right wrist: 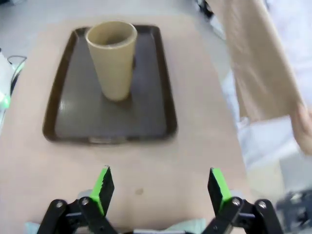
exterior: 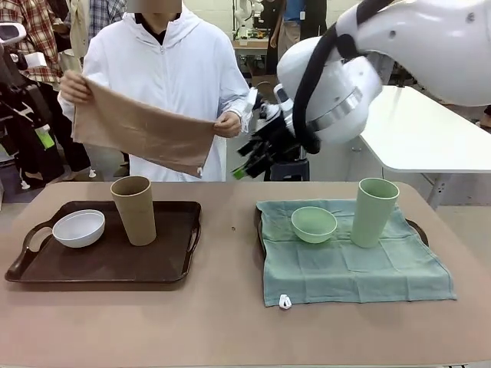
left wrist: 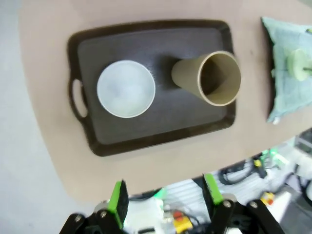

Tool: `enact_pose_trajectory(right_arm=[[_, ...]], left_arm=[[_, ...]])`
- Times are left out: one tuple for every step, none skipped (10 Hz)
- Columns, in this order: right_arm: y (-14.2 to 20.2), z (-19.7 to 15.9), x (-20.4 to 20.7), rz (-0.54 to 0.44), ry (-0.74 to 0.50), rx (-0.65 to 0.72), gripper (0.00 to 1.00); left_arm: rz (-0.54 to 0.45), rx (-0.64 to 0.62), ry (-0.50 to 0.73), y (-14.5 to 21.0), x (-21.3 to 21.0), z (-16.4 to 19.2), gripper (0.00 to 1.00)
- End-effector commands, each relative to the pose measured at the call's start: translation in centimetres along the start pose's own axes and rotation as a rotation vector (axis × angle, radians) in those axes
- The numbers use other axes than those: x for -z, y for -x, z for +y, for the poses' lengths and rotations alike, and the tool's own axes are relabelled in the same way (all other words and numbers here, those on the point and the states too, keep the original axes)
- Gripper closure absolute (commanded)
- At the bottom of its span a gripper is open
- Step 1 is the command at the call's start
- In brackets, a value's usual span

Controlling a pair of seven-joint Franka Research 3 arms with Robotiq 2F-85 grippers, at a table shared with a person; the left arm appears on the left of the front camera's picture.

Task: Set up a tray with a mat and arrange the tableware.
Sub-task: Pick up the Picnic Bowl and Reusable plastic cup from the Handle tray in front of the human's position and hold them in the air.

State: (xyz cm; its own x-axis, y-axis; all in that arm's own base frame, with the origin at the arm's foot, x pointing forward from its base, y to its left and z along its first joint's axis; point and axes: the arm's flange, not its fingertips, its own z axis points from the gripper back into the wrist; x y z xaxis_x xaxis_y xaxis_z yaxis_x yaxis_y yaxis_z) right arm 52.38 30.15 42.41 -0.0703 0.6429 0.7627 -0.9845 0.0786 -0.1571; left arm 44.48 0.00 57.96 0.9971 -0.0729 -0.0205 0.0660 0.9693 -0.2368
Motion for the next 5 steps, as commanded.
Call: enact_pose_trajectory(right_arm=[[0.8, 1.1, 4.3, -0.141, -0.125, -0.111, 0.00], [0.0, 1.1, 6.4, -0.145, -0.175, -0.120, 0.00], [-0.6, 1.2, 7.8, -0.142, -0.196, -0.114, 0.00], [-1.0, 1.3, 8.9, -0.150, -0.208, -0.097, 0.00], [-1.4, 1.3, 10.1, -0.138, -0.236, -0.076, 0.00]], left_arm=[[-0.035, 0.028, -0.056, 0.6, 2.7, 1.4, 0.19], [-0.059, 0.045, -0.068, 0.0, 3.6, 2.3, 0.19], [-0.081, 0.051, -0.067, -0.2, 4.4, 3.1, 0.19], [-0.086, 0.062, -0.066, -0.6, 5.6, 3.7, 0.19], [-0.077, 0.068, -0.055, -1.3, 6.8, 4.3, 0.19]])
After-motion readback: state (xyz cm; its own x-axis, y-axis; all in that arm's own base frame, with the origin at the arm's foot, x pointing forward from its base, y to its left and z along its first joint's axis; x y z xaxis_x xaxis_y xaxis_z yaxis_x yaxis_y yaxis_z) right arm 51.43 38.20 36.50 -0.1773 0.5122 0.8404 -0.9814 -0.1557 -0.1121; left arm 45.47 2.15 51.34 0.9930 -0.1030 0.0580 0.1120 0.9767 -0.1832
